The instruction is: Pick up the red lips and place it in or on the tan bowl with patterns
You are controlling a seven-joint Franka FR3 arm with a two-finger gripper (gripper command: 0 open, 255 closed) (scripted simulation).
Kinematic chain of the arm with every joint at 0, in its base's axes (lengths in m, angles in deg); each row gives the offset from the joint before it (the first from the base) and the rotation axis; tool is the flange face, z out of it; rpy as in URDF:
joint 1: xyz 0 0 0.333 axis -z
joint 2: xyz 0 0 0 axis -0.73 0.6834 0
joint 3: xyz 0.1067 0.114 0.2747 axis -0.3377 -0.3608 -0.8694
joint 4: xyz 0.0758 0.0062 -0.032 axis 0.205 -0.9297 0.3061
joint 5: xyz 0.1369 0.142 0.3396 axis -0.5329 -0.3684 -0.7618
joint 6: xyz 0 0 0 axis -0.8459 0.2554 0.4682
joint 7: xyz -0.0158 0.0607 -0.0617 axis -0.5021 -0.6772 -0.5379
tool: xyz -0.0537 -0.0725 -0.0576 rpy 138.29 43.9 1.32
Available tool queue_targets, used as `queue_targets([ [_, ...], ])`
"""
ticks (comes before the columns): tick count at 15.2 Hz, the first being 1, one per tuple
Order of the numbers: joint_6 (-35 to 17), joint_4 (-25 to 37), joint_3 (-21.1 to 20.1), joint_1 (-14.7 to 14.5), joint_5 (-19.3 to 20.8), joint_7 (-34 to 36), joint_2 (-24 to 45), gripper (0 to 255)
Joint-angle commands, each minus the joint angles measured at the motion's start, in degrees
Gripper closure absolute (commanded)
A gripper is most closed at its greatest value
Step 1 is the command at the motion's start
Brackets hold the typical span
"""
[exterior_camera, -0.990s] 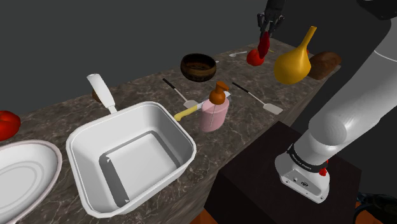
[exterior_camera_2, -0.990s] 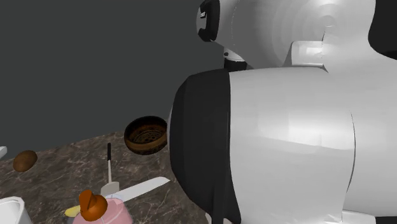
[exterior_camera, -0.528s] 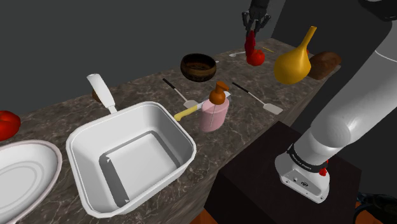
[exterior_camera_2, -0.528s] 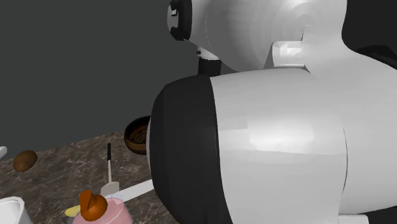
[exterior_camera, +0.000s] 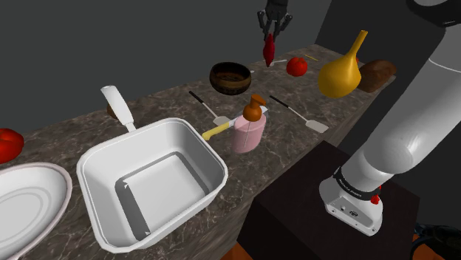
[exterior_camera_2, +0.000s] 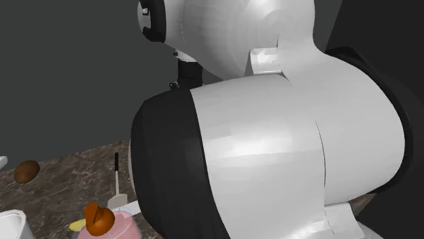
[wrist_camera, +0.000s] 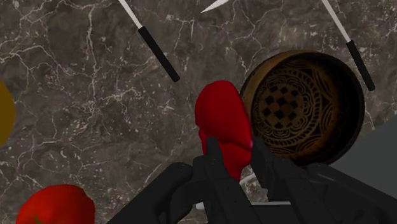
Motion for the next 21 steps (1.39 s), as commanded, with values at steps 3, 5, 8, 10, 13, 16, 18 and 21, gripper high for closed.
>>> queue_targets([
  [3, 0.6, 4.2, -2.2, -2.6, -0.8, 5.0, 3.0, 255],
  [5, 1.1, 6.7, -3.2, -3.9, -1.1, 7.4, 4.8, 255],
  [8, 2.1, 11.3, -4.6, -5.9, -1.5, 10.9, 8.0, 255],
  [10, 3.2, 15.8, -5.7, -7.4, -1.7, 13.8, 11.0, 255],
  [13, 0.6, 12.7, -5.7, -7.5, -1.7, 13.5, 10.5, 255],
  [16, -1.8, 9.9, -5.7, -7.6, -1.7, 13.2, 10.1, 255],
  [18, -3.4, 8.1, -5.7, -7.7, -1.7, 13.0, 10.0, 255],
  [21, -5.8, 5.6, -5.7, -7.7, -1.7, 12.8, 9.8, 255],
])
